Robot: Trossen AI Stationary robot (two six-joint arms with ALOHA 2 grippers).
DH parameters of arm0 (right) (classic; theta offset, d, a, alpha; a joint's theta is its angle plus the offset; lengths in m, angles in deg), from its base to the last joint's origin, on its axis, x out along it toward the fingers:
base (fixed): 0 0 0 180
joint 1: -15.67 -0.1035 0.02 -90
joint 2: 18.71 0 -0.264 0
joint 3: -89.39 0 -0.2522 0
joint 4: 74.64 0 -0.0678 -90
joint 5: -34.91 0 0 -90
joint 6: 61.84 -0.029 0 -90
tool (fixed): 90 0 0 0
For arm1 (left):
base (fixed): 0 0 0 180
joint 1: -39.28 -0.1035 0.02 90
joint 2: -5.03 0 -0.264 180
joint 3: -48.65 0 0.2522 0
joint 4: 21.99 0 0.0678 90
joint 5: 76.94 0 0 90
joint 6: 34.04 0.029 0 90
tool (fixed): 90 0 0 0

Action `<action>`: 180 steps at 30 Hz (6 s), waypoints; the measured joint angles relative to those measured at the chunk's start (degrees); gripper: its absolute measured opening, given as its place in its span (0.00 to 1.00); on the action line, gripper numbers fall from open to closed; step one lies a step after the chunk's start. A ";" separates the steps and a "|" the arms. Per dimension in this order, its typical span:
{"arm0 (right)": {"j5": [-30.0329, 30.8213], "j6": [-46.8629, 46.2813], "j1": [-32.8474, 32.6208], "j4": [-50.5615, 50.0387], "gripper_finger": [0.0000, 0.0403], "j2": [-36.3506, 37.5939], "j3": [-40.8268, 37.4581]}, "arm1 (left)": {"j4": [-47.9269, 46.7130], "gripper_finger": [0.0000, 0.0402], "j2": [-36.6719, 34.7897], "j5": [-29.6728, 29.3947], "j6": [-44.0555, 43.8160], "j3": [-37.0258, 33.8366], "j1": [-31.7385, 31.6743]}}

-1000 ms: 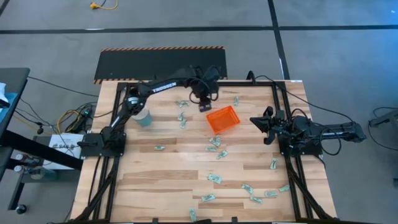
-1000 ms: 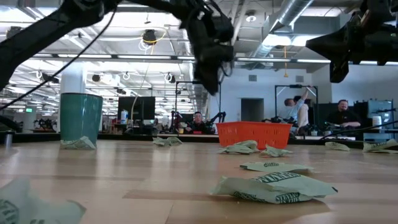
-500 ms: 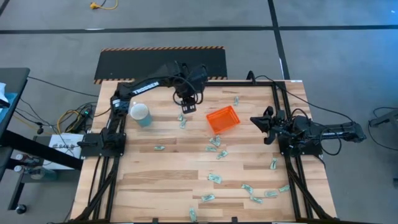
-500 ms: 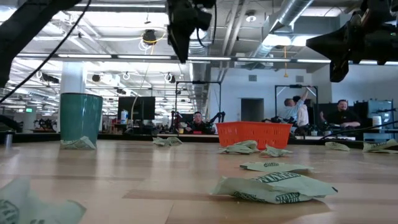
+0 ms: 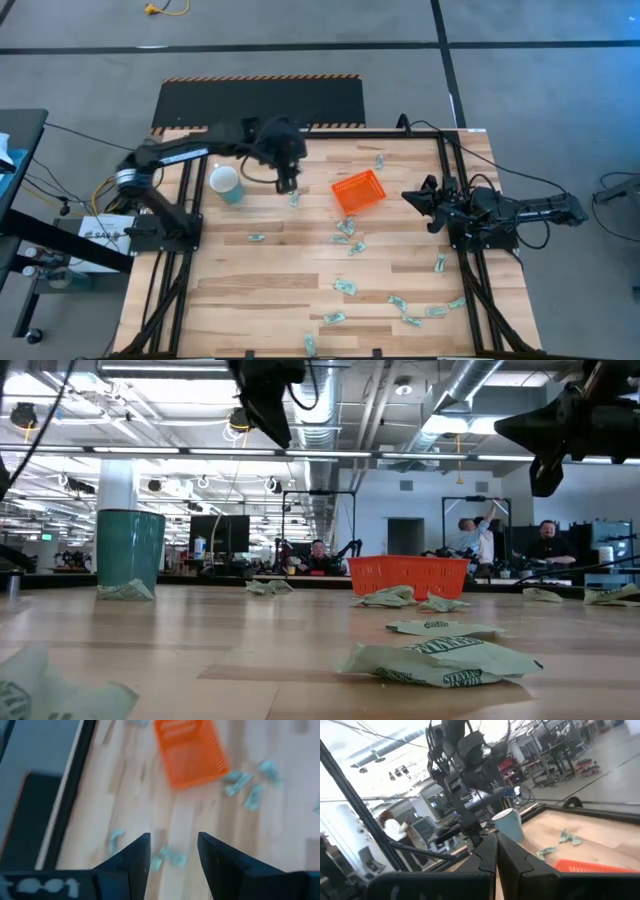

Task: Pick and place Stevia / Truvia into bins
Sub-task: Put the stevia packet into the bin

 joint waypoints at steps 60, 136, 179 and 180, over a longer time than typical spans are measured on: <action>-7.73 -3.05 30.59 -70.75 0.00 -58.24 37.11 | 18.13 0.38 -34.24 -0.28 -21.46 -56.06 17.18; -7.78 6.96 14.65 -54.01 0.11 -76.98 59.78 | 18.16 0.38 -34.19 0.10 -22.70 -56.24 17.16; -7.58 10.44 16.63 -52.70 0.38 -77.02 59.78 | 31.31 0.49 -14.89 -3.46 -18.75 -62.48 23.52; -7.58 10.44 16.63 -52.70 0.38 -77.02 59.78 | 31.24 0.48 -14.55 -3.68 -18.77 -62.41 23.52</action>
